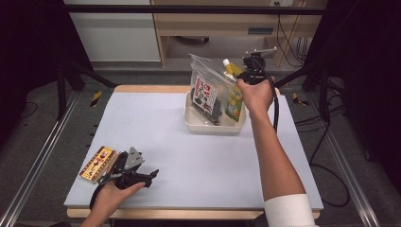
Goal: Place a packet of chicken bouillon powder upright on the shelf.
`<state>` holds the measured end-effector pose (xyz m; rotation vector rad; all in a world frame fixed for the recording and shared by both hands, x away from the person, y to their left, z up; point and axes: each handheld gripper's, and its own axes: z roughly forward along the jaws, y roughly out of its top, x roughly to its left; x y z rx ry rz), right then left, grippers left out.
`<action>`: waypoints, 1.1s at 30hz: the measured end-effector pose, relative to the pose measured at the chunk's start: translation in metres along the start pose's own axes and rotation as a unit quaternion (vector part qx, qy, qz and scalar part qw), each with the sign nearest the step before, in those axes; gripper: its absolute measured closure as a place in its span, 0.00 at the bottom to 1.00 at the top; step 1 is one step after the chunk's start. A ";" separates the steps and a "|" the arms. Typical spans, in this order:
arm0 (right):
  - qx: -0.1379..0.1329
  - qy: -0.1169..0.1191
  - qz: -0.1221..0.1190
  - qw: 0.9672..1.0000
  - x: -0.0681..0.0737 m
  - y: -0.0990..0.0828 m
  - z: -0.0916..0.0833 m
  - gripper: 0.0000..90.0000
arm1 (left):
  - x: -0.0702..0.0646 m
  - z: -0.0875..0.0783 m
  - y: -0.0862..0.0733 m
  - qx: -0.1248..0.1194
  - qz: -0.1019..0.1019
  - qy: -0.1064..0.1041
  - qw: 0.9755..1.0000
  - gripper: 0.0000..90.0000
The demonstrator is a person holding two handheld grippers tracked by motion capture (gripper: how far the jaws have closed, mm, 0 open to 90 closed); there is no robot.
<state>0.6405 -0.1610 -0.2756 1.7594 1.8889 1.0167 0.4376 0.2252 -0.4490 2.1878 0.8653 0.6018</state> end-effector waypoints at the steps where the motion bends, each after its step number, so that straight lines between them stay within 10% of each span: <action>1: -0.003 0.001 0.001 1.000 0.000 -0.001 0.001 1.00 | 0.000 0.000 0.000 0.000 0.001 0.001 1.000 0.13; 33: -0.078 0.025 0.000 0.997 -0.007 -0.022 0.024 1.00 | -0.001 0.002 -0.001 0.008 0.006 -0.001 1.000 0.13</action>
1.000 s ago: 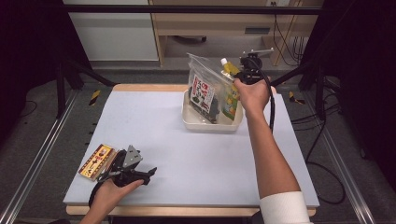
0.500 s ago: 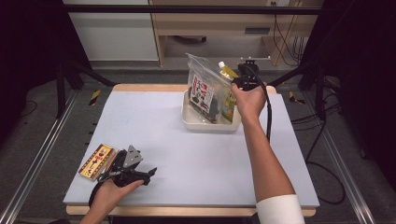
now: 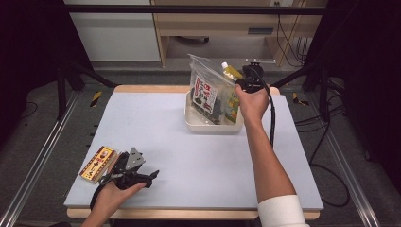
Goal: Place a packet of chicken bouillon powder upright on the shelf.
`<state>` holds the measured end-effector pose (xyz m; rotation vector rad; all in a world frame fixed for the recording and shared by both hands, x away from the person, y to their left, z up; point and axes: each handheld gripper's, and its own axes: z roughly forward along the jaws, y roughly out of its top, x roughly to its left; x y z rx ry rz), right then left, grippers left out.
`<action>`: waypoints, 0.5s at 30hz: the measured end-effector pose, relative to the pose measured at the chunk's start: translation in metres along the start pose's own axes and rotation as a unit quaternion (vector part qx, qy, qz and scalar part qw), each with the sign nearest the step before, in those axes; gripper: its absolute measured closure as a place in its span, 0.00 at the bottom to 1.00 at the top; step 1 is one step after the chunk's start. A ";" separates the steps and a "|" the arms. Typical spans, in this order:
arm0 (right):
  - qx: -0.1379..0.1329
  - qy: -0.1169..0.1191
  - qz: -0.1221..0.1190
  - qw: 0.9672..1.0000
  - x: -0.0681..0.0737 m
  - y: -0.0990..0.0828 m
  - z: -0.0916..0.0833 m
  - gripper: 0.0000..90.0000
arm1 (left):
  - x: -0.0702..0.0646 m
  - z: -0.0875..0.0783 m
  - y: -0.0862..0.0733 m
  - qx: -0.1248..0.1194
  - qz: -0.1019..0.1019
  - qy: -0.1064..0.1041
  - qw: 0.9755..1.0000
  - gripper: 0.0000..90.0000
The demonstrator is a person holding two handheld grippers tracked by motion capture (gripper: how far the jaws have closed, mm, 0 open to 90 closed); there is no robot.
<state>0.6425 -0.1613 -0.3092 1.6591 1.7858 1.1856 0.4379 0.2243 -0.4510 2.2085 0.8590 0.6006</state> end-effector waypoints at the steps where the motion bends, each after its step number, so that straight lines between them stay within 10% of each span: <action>1: -0.004 0.002 0.001 1.000 0.000 0.000 0.001 1.00 | 0.000 0.000 0.000 0.000 0.000 0.000 1.000 0.13; 15: -0.041 0.015 -0.008 0.999 -0.006 -0.019 0.004 1.00 | -0.003 0.003 0.000 0.006 0.004 -0.003 1.000 0.13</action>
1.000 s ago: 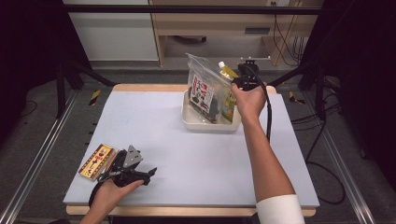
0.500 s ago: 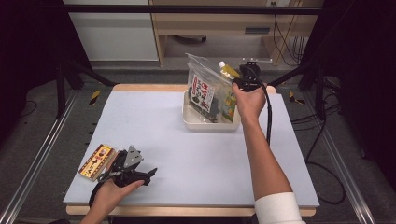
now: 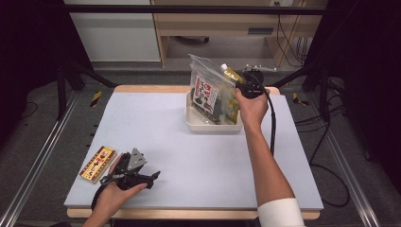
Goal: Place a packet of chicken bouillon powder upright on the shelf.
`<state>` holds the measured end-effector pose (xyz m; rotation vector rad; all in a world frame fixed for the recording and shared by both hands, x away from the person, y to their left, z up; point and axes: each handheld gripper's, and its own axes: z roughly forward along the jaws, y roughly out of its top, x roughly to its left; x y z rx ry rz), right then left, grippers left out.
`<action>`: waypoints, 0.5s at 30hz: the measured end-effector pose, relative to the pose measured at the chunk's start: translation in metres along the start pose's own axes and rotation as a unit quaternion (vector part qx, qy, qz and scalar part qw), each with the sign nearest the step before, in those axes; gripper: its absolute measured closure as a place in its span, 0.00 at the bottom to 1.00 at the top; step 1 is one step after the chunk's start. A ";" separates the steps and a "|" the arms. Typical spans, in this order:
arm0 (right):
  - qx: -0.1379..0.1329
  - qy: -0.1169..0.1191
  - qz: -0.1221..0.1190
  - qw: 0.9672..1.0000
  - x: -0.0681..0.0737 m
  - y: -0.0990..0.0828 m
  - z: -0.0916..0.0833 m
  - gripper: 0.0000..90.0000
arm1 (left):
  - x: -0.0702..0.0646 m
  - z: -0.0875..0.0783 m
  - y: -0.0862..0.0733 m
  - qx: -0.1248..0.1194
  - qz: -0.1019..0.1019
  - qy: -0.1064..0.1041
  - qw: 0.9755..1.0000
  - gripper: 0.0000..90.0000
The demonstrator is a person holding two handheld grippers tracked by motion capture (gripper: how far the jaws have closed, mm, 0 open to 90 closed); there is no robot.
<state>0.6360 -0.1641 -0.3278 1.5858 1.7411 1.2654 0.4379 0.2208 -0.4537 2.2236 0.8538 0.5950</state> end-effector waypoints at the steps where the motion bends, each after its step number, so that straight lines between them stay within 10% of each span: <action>1: 0.000 0.001 0.001 1.000 0.000 -0.001 -0.001 1.00 | 0.000 0.000 0.000 -0.001 0.000 0.000 1.000 0.13; 15: 0.006 -0.001 -0.024 1.000 0.006 -0.015 -0.006 1.00 | 0.000 0.000 0.000 0.003 0.002 0.000 1.000 0.13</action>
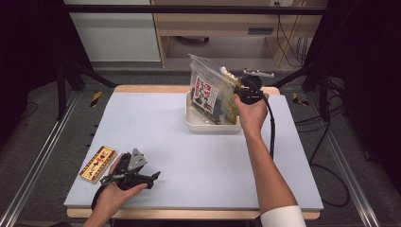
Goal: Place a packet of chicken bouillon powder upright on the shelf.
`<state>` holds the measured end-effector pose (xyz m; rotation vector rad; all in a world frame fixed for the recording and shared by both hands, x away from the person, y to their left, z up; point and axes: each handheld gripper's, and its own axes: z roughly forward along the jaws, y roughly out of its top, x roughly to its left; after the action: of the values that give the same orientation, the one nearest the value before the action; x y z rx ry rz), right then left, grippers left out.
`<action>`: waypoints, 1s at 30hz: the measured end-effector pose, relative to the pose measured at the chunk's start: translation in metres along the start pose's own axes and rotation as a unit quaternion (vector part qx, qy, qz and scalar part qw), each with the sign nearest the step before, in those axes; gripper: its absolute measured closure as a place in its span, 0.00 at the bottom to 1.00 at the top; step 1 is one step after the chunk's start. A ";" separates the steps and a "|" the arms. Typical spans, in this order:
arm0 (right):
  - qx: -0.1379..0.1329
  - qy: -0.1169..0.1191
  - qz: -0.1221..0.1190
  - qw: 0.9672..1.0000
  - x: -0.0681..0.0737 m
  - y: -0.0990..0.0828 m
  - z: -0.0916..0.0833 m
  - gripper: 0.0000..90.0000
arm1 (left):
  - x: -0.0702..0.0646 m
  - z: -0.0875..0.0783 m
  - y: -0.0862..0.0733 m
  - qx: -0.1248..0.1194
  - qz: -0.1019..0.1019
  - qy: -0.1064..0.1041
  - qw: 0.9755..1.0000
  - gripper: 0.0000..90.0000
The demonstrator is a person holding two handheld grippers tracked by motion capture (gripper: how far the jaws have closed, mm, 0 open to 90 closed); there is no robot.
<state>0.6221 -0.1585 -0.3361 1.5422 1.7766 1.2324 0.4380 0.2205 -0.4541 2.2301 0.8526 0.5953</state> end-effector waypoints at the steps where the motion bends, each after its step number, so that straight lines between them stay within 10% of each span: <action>1: 0.001 -0.002 -0.004 1.000 0.001 -0.001 0.000 1.00 | 0.000 0.000 0.000 0.000 0.000 0.000 1.000 0.13; 14: 0.006 -0.015 -0.036 0.999 0.006 -0.008 0.000 0.99 | 0.001 0.000 0.000 0.000 -0.001 0.000 1.000 0.13; 30: 0.000 -0.003 -0.080 0.997 0.000 -0.022 -0.035 0.61 | 0.003 -0.001 0.000 0.000 -0.002 0.005 1.000 0.12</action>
<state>0.5825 -0.1686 -0.3382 1.3717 1.8562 1.1492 0.4392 0.2231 -0.4533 2.2269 0.8609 0.6061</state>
